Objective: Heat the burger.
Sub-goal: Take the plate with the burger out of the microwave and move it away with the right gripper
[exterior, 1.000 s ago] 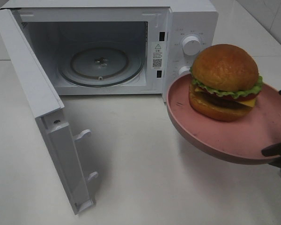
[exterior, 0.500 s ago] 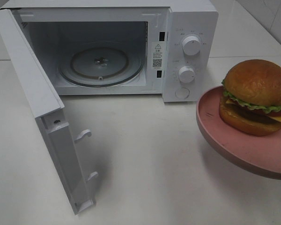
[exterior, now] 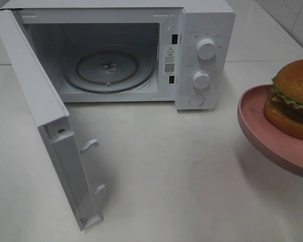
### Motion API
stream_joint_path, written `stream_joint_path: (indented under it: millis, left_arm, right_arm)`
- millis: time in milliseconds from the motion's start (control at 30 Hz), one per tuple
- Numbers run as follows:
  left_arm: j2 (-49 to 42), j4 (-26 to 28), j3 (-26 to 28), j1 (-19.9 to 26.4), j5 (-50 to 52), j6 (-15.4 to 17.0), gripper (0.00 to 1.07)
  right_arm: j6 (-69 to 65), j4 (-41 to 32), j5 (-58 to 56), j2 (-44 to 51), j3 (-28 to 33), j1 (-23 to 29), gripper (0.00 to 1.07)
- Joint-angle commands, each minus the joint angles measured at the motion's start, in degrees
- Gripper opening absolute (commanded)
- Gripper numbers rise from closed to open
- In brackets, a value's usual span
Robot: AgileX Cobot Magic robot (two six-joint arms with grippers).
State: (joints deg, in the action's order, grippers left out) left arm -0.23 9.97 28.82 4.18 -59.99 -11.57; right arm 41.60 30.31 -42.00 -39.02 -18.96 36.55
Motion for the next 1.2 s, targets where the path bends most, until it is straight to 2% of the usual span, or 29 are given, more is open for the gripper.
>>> stream_joint_path:
  millis: [33, 333, 600, 667, 767, 833, 1133, 1200]
  left_arm:
    - [-1.20, 0.29, -0.11, 0.06, 0.11, 0.06, 0.98]
    - [-1.20, 0.29, -0.11, 0.06, 0.11, 0.06, 0.98]
    - [-1.20, 0.29, -0.11, 0.06, 0.11, 0.06, 0.98]
    - [-1.20, 0.29, -0.11, 0.06, 0.11, 0.06, 0.98]
    - [-1.20, 0.29, -0.11, 0.06, 0.11, 0.06, 0.98]
    - [-1.20, 0.29, -0.11, 0.06, 0.11, 0.06, 0.98]
    - [-1.20, 0.29, -0.11, 0.06, 0.11, 0.06, 0.98]
    - [-1.20, 0.29, -0.11, 0.06, 0.11, 0.06, 0.98]
  right_arm:
    - [-5.73, 4.53, 2.12, 0.17, -0.40, -0.34, 0.00]
    - [-16.16, 8.94, 1.09, -0.34, -0.46, -0.34, 0.00]
    - [-23.38, 13.46, -1.89, -9.63, -1.09, -0.34, 0.00]
    - [-31.28, 15.07, -2.29, -15.01, -3.90, -0.34, 0.00]
    - [-33.35, 15.47, -2.58, -16.16, -4.64, -0.34, 0.00]
    - [-42.46, 17.19, -5.56, -22.23, -8.59, -0.34, 0.00]
    - [-52.48, 17.70, -12.15, -31.40, -14.67, -0.34, 0.00]
    - [-57.12, 17.70, -16.67, -35.81, -18.45, -0.34, 0.00]
